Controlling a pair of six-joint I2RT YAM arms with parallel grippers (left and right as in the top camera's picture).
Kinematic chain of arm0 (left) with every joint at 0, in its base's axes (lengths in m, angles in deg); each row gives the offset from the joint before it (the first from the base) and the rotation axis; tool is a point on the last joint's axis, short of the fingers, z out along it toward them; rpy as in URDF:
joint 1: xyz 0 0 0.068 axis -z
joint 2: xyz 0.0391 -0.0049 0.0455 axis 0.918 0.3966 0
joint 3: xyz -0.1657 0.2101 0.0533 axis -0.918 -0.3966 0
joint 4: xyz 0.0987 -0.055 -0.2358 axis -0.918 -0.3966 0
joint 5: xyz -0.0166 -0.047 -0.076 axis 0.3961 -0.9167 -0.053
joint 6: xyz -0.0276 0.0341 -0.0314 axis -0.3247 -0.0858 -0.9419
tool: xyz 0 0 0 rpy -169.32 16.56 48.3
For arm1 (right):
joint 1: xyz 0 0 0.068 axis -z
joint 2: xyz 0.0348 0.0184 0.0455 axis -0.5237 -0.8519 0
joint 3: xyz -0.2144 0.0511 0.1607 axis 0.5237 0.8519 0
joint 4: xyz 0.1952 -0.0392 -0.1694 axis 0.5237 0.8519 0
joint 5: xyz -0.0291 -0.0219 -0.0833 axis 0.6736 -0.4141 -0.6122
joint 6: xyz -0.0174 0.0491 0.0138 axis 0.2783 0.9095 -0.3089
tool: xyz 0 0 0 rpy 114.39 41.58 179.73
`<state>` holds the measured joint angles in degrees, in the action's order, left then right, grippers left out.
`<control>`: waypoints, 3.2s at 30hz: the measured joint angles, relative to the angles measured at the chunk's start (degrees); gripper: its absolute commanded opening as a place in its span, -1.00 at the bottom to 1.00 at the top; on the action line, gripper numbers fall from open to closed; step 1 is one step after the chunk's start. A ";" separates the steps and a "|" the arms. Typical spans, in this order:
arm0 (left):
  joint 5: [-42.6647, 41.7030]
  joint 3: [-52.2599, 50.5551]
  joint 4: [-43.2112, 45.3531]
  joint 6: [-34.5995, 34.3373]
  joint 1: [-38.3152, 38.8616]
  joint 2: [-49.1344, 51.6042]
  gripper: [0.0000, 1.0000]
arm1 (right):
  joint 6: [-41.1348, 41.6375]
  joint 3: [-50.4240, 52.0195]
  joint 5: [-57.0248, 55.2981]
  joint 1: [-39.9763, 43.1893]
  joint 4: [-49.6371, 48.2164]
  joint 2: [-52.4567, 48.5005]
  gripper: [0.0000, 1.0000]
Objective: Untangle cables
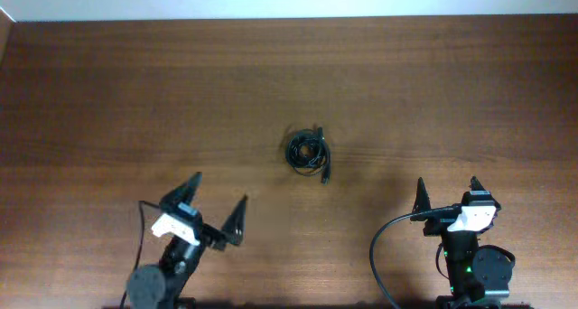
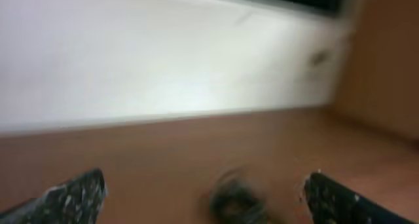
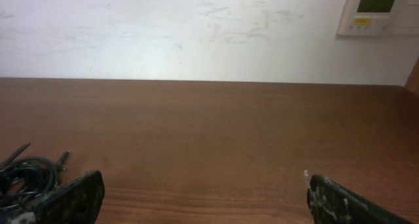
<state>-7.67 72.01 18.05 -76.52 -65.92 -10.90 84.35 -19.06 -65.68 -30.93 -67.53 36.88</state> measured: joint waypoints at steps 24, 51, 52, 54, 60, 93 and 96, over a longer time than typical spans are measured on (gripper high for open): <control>-9.31 69.16 -80.74 4.85 -0.48 58.21 0.98 | 0.02 -0.02 0.02 0.00 0.02 0.04 0.97; -8.04 69.16 -86.60 3.45 -0.48 77.07 0.98 | -3.30 -73.53 34.93 0.00 65.72 -44.57 0.97; -8.02 69.16 -86.53 3.45 -0.48 77.07 0.98 | -3.37 -73.55 38.07 0.00 66.53 -46.66 0.97; -7.96 69.16 -86.27 3.45 -0.48 77.07 0.98 | -3.48 -73.55 42.38 0.00 66.71 -50.51 0.97; -3.13 69.16 -82.90 3.28 -0.48 77.07 0.98 | 2.93 -73.68 38.40 -3.15 67.71 -64.59 0.97; 4.66 69.16 -78.40 -2.29 -0.48 77.09 0.98 | 21.44 -87.47 8.57 -27.91 54.77 -107.36 0.65; 4.66 69.16 -78.38 -2.29 -0.48 77.09 0.98 | 22.25 -87.47 8.33 -27.91 51.80 -107.36 0.48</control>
<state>-3.02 141.16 -60.33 -78.81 -66.40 66.19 106.60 -106.53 -57.35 -58.85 -15.73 -70.48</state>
